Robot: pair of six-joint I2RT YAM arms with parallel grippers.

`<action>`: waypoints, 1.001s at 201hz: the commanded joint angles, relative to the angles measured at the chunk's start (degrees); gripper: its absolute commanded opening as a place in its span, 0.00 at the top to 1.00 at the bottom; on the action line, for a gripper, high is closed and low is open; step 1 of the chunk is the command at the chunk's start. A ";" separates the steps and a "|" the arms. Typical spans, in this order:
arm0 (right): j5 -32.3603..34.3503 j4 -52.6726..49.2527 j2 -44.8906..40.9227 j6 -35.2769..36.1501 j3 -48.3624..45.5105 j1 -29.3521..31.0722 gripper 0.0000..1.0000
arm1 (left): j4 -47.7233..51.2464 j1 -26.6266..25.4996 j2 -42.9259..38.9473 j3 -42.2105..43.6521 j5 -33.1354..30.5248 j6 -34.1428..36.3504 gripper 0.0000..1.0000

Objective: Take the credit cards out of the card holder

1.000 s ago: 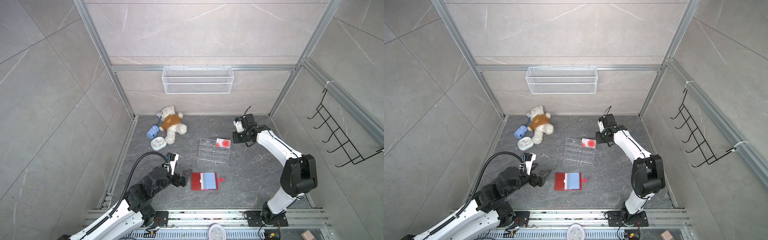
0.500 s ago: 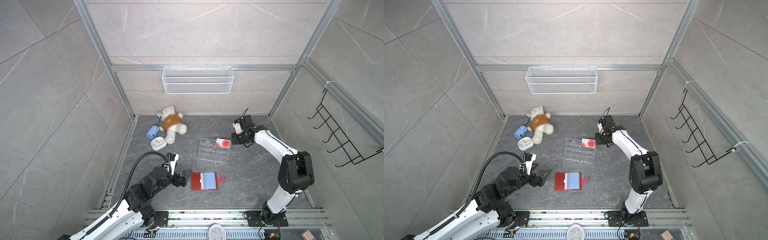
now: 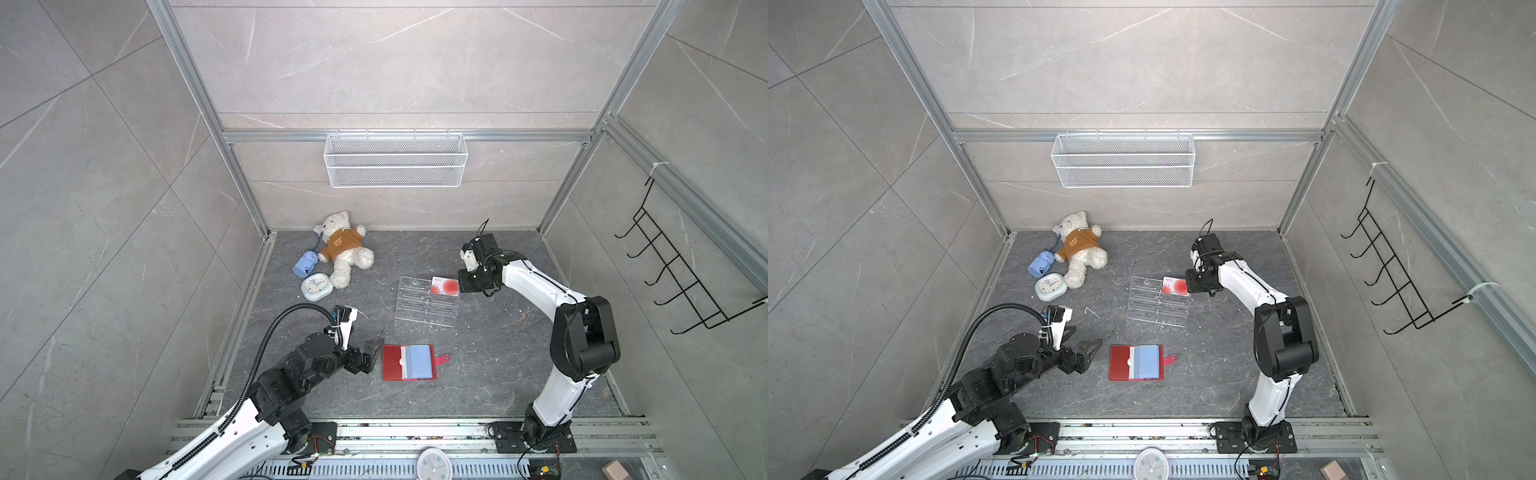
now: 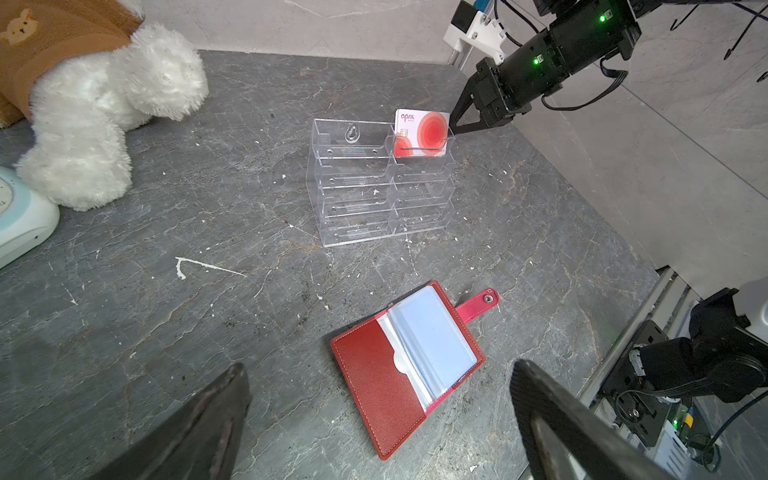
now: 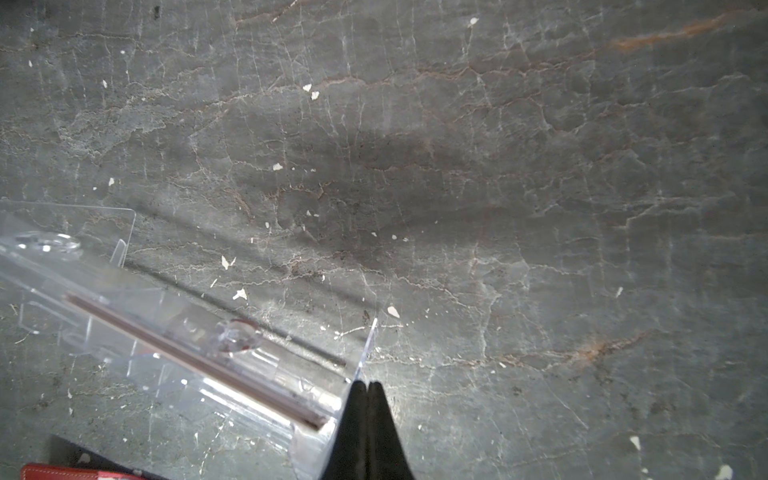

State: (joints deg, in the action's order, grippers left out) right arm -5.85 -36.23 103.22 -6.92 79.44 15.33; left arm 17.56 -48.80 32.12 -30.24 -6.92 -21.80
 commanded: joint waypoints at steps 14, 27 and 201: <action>0.57 -0.49 0.50 -0.55 2.53 0.83 1.00 | -2.13 0.15 -0.30 -0.02 0.44 0.98 0.01; 2.11 -1.10 0.50 -0.33 3.27 0.85 1.00 | -2.04 0.11 -0.30 0.00 0.43 1.03 0.01; 1.98 -2.61 2.21 -0.38 6.06 2.97 1.00 | -2.09 0.14 -0.68 0.18 0.39 0.86 0.01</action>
State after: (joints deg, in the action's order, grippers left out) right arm -3.68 -37.19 103.90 -6.90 83.57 17.65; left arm 17.56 -48.80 31.88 -30.20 -6.92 -21.80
